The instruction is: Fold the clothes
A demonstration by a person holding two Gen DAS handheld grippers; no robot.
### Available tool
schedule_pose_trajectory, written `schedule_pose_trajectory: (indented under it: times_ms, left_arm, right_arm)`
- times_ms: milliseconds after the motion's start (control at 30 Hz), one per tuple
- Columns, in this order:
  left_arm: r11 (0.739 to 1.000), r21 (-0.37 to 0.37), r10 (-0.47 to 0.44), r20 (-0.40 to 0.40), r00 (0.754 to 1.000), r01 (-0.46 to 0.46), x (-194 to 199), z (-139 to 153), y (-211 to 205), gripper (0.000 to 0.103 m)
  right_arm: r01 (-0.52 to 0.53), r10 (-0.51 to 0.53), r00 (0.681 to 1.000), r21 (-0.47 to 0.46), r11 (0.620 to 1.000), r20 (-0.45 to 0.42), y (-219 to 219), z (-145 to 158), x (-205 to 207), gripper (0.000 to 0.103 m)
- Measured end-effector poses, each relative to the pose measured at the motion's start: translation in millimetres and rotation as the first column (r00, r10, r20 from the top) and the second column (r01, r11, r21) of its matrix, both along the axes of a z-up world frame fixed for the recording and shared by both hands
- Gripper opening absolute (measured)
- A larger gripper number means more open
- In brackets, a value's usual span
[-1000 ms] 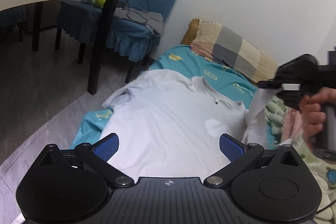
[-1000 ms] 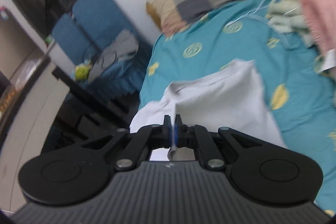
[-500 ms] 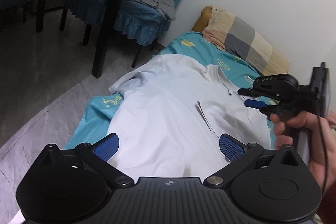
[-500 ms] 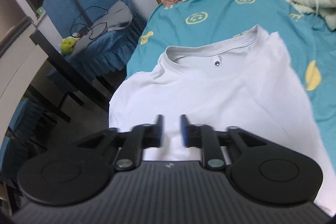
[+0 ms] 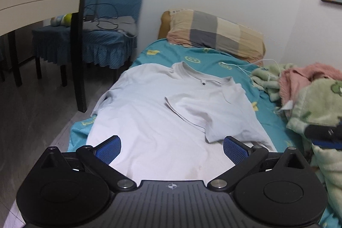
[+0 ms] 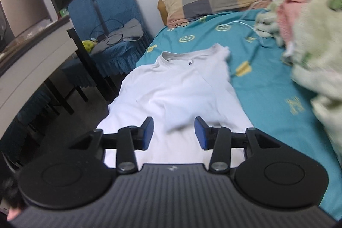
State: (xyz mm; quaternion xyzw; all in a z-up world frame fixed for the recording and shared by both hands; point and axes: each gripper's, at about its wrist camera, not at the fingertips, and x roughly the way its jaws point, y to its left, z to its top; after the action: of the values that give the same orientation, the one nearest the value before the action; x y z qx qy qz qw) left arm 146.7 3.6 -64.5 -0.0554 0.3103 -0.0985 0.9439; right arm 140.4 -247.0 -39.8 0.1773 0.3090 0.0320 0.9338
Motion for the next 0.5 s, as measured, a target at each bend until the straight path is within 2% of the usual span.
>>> schedule_pose_trajectory:
  times_ms: [67,100,133,200,300,500]
  left_arm:
    - [1.0,-0.001,-0.022,-0.012,1.0,0.022,-7.7,-0.8,-4.4,0.103]
    - [1.0,-0.011,-0.03,-0.022,0.999,0.03,-10.7,-1.3,-5.6,0.103]
    - [0.999,-0.03,-0.033,-0.033,0.999,0.032,-12.7,-1.8,-5.5,0.103]
    - [0.997,-0.07,-0.041,-0.057,0.998,0.037,-14.8,-3.8,-6.7,0.103]
    - [0.989,-0.142,-0.055,-0.11,0.992,0.039,-4.9,-12.8,-16.7,0.101]
    - [0.959,-0.283,-0.088,-0.204,0.975,0.027,28.3,-35.7,-44.0,0.093]
  right_arm:
    - [0.019,-0.019,1.0,0.028,0.999,0.003,-7.2,-5.1,-26.6,0.046]
    - [0.029,-0.029,1.0,0.046,0.999,0.004,-11.0,-7.6,-39.2,0.053]
    - [0.043,-0.044,0.999,0.081,0.996,0.006,-16.3,-9.9,-47.9,0.066]
    - [0.067,-0.071,0.997,0.152,0.986,0.019,-27.4,-13.5,-62.2,0.078]
    - [0.088,-0.097,0.995,0.206,0.975,0.035,-42.0,-13.8,-68.3,0.08]
    - [0.188,-0.208,0.974,0.201,0.961,0.085,-75.0,-15.3,-65.6,0.08]
